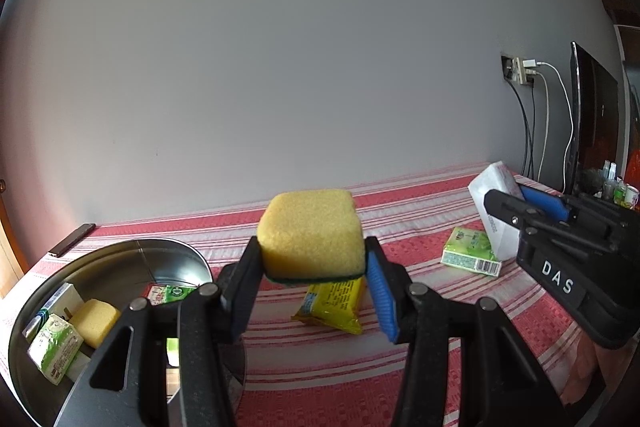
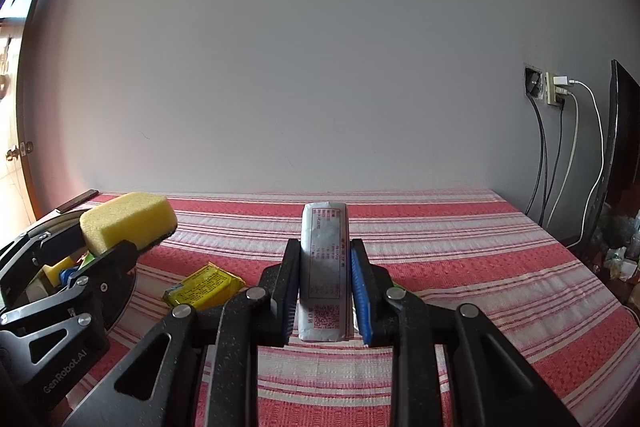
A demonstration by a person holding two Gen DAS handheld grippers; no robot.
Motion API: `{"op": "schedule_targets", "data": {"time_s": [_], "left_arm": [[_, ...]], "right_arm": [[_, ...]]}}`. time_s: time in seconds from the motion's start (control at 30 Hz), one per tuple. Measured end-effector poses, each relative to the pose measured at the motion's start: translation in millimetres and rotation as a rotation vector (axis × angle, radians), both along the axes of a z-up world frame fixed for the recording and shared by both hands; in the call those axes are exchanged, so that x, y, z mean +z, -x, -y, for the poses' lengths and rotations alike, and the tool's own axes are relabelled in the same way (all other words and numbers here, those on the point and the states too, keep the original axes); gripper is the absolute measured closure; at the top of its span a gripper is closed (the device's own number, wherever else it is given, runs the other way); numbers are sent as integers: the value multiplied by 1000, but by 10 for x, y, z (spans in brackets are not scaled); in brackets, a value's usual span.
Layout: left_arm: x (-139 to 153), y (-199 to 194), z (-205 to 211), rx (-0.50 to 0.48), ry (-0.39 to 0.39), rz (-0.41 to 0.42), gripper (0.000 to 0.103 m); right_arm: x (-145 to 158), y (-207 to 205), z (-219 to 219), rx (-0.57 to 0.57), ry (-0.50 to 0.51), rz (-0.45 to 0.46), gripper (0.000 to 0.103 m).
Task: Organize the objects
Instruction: 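Carry the yellow sponge and white bar over the tin bowl with both grippers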
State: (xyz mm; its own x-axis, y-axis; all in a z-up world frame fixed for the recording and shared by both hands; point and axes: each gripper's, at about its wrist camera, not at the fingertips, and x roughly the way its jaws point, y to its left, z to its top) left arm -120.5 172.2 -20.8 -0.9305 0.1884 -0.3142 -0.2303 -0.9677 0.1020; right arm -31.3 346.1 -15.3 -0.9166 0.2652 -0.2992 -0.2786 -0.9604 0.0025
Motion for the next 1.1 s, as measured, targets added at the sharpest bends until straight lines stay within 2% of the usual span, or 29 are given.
{"op": "schedule_targets", "data": {"time_s": [0.37, 1.1], "left_arm": [[17, -97, 19, 2, 12, -39, 53], [26, -174, 178, 43, -66, -53, 53]], "right_arm": [[-6, -28, 43, 20, -19, -30, 77], [-14, -49, 288, 75, -27, -33, 77]]}}
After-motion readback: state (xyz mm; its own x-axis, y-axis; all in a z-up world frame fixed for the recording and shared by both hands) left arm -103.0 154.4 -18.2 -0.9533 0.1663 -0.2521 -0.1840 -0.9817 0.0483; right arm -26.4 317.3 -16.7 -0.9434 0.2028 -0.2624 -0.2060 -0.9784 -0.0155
